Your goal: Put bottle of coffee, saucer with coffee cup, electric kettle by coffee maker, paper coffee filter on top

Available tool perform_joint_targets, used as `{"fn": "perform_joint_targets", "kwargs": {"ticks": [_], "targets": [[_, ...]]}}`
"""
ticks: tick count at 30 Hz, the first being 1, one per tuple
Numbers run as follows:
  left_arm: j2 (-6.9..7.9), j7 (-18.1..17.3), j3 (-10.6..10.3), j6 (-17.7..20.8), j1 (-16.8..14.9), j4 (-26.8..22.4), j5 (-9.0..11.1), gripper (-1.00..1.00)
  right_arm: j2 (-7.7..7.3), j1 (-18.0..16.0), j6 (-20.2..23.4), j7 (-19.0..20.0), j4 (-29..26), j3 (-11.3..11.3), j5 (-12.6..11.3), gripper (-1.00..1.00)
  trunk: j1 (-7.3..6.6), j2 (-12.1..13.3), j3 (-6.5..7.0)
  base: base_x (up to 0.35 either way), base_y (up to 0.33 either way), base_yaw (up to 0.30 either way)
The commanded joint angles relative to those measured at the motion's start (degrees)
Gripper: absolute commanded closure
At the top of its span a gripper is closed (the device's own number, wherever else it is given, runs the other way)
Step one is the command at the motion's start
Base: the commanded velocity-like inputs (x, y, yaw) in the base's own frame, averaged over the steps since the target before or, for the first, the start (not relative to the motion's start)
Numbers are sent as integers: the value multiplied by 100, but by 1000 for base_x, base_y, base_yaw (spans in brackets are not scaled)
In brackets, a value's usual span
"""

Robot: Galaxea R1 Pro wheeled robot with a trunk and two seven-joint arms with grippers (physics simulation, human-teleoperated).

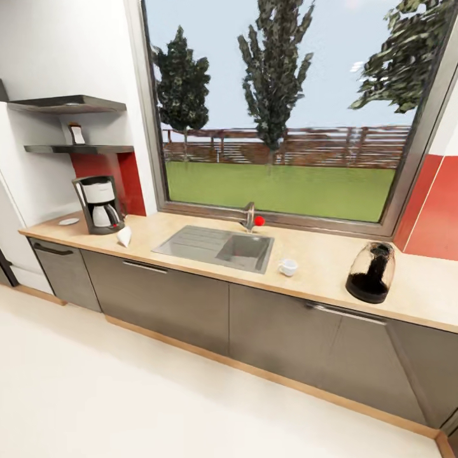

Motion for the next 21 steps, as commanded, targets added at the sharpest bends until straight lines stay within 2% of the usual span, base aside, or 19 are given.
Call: {"fn": "perform_joint_targets", "kwargs": {"ticks": [1, 6, 12, 21], "targets": [[-1, 0, 11, -18, -4, 4, 17, -100, -1, 1, -4, -2, -7, -1, 54, -100, 6, -9, -10, 339, 41, 0], [-1, 0, 11, -18, -4, 4, 17, -100, 0, 1, -10, -7, -5, -4, 57, -100, 6, -9, -10, 340, 94, 50], [-1, 0, 11, -18, -3, 4, 19, -100, 7, 1, -12, -10, -5, -4, 57, -100, 6, -9, -10, 334, 129, 259], [1, 0, 11, -18, -4, 4, 23, -100, 7, 1, -12, -11, -5, -4, 57, -100, 6, -9, -10, 295, 215, 273]]}}
